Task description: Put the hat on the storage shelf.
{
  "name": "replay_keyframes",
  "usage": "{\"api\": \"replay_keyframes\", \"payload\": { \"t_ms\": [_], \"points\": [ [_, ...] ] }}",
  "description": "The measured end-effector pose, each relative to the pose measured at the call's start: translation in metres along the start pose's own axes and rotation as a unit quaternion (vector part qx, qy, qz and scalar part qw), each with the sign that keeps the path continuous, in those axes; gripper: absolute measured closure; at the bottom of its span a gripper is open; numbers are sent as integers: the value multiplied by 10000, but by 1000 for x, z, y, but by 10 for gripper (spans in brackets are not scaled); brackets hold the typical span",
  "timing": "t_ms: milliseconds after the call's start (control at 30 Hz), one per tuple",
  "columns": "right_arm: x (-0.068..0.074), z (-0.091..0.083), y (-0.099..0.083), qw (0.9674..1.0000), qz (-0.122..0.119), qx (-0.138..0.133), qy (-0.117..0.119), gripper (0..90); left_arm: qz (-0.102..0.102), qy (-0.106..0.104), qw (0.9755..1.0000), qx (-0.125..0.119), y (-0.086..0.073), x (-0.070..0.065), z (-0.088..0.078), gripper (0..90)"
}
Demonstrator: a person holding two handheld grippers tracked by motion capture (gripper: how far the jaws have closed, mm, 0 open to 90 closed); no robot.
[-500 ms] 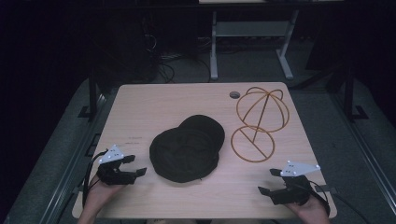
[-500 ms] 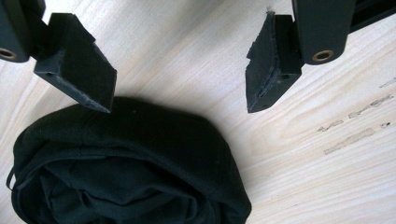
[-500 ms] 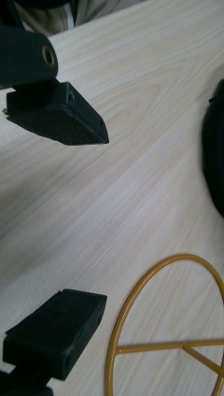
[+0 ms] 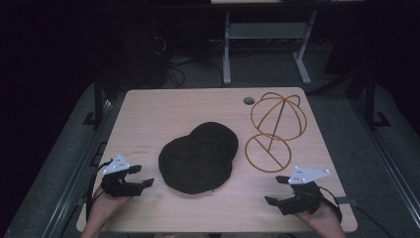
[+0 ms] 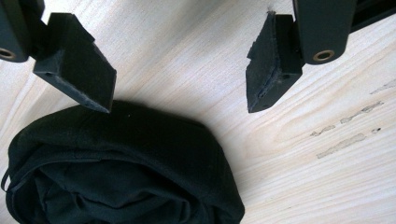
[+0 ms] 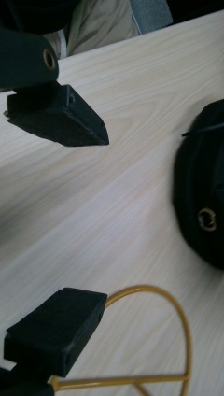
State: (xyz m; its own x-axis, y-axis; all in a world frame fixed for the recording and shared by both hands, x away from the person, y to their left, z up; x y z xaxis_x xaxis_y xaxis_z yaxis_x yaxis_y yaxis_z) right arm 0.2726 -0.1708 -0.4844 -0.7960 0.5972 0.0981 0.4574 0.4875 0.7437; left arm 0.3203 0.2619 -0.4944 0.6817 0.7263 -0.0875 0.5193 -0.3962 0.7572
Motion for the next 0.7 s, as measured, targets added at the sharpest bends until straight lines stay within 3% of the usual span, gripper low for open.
{"api": "replay_keyframes", "payload": {
  "t_ms": [267,533,567,700],
  "points": [
    [16,13,48,9986,-376,184,333,207,30,-2,10000,-1,1,1,1,243],
    [30,36,79,9945,-771,368,608,249,1,14,10000,-81,3,2,0,243],
    [33,43,88,9931,-919,402,604,260,-16,8,10000,-89,3,2,0,242],
    [38,59,101,9902,-1110,447,714,300,-34,1,10000,-84,3,3,0,243]
  ]
}}
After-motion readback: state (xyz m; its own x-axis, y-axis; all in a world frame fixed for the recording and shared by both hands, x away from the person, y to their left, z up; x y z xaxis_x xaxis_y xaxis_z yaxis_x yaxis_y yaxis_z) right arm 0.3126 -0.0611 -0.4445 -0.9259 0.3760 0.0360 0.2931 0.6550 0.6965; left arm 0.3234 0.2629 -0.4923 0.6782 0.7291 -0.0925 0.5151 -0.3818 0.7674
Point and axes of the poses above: each handheld gripper's, and its own axes: z roughly forward along the jaws, y roughly out of its top, x roughly to its left, the point moved 8 cm from there along z, roughly forward along the jaws, and after that the axes turned 2 degrees about x, right-handed, at the moved point
